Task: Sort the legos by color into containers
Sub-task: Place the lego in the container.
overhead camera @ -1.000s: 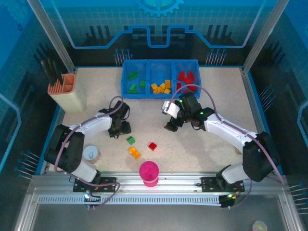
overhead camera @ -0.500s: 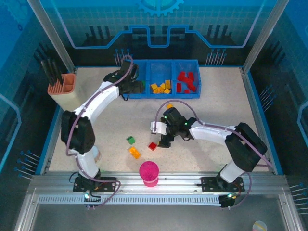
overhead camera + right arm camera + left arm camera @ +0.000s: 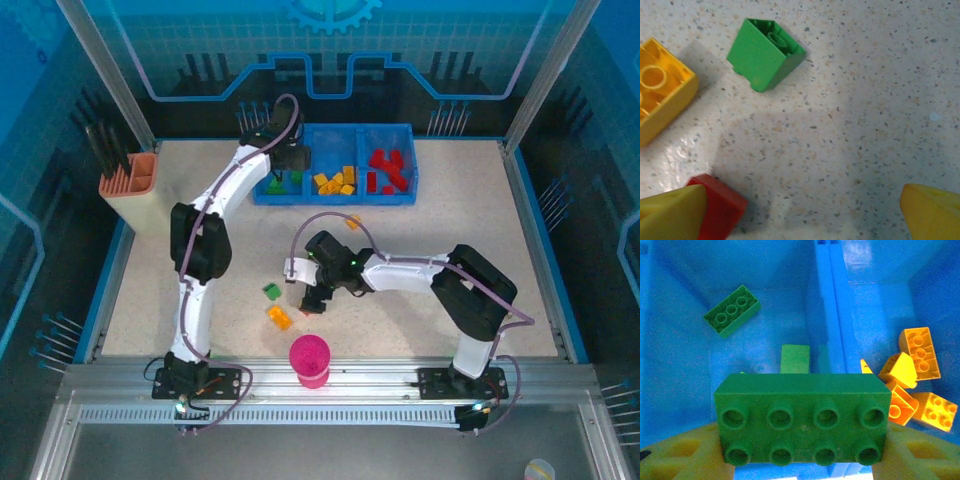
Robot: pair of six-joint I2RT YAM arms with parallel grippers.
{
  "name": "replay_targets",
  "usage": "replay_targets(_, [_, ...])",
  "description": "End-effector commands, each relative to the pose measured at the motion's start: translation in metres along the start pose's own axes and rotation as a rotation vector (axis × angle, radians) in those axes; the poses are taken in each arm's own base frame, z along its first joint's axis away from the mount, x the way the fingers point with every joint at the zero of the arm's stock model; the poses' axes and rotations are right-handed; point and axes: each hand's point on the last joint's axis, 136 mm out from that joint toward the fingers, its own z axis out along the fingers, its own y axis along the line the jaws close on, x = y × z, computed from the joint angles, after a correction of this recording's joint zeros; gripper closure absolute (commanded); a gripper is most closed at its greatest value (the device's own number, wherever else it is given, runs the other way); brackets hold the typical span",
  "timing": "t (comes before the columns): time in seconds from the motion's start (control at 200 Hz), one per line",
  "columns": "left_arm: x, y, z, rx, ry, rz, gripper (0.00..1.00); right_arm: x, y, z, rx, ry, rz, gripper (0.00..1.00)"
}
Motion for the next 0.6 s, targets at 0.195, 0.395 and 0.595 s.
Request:
replay_targets(0.195, [-0.008, 0.014, 0.033, -0.016, 0.003, -0.014, 0.39, 0.000, -0.004, -0.003, 0.035, 0.059, 0.123, 0.00])
replay_targets(0.395, [0.006, 0.017, 0.054, -0.029, 0.044, -0.018, 0.37, -0.018, 0.010, -0.007, -0.065, -0.001, 0.132, 0.00])
replay_targets(0.595, [0.004, 0.020, 0.060, -0.050, 0.047, -0.012, 0.31, -0.016, 0.014, 0.001, -0.071, 0.007, 0.177, 0.00])
